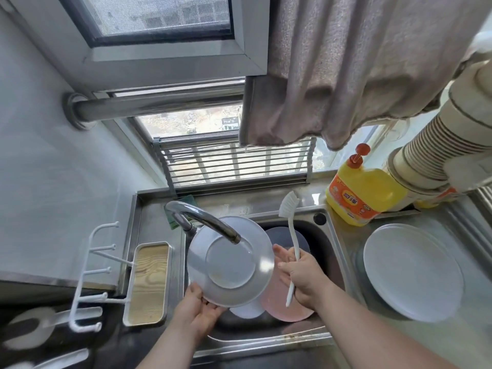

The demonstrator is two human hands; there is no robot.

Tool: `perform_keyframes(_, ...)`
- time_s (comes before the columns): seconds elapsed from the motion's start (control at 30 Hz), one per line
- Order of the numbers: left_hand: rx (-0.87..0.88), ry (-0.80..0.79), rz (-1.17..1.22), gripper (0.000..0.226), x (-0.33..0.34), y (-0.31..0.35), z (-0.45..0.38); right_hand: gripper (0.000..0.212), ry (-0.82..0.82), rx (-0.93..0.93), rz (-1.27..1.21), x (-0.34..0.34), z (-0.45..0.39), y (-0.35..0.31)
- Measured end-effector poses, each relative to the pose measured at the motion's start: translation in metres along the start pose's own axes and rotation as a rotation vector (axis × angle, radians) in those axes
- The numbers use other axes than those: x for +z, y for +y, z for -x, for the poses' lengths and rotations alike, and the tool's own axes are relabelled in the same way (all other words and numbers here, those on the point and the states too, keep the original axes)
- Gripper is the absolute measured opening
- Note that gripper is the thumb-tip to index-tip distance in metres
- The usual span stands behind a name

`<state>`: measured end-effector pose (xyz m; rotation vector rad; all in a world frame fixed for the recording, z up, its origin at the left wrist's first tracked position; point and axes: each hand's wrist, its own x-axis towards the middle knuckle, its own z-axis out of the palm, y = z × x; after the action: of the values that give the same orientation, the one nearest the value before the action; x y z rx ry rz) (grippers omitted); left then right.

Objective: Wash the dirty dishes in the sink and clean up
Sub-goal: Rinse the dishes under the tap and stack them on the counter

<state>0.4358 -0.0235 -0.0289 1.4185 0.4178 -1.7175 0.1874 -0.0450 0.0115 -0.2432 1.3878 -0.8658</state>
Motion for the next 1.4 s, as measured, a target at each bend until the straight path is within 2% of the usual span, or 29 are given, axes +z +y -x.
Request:
perform_keyframes(0.17, 0.028, -0.048, -0.069, 0.014, 0.025, -0.014, 0.006, 0.045, 0.065, -0.018, -0.055, -0.02, 0.004, 0.002)
perform_keyframes(0.5, -0.003, -0.101, -0.177, 0.026, 0.069, -0.043, 0.02, 0.027, 0.184, -0.039, -0.145, -0.068, 0.021, -0.004)
perform_keyframes(0.6, -0.002, -0.108, -0.21, 0.027, 0.083, -0.05, 0.027, 0.03, 0.242, -0.049, -0.166, -0.078, 0.022, -0.004)
perform_keyframes(0.77, -0.03, -0.067, -0.208, 0.023, 0.083, -0.048, 0.031, 0.033, 0.234, -0.063, -0.106, -0.078, 0.024, -0.008)
perform_keyframes(0.9, -0.05, -0.061, -0.214, 0.024, 0.072, -0.044, 0.027, 0.051, 0.201, -0.042, 0.09, -0.074, 0.026, -0.003)
perform_keyframes(1.0, -0.058, -0.034, -0.274, 0.024, 0.066, -0.048, 0.03, 0.044, 0.24, -0.03, 0.22, -0.068, 0.029, 0.003)
perform_keyframes(1.1, -0.089, -0.01, -0.264, 0.034, 0.066, -0.053, 0.039, 0.029, 0.263, 0.022, 0.236, -0.065, 0.036, 0.01)
perform_keyframes(1.23, -0.193, -0.086, -0.154, 0.044, 0.071, -0.062, 0.044, 0.047, 0.288, 0.107, 0.097, -0.075, 0.041, 0.015)
perform_keyframes(1.27, -0.224, -0.119, -0.149, 0.041, 0.074, -0.066, 0.046, 0.049, 0.299, 0.105, 0.086, -0.079, 0.042, 0.015)
perform_keyframes(1.33, -0.261, -0.158, -0.157, 0.035, 0.082, -0.076, 0.05, 0.049, 0.3, 0.088, 0.095, -0.089, 0.049, 0.013)
perform_keyframes(1.4, -0.268, -0.186, -0.18, 0.036, 0.092, -0.089, 0.052, 0.039, 0.291, 0.083, 0.145, -0.101, 0.061, 0.008)
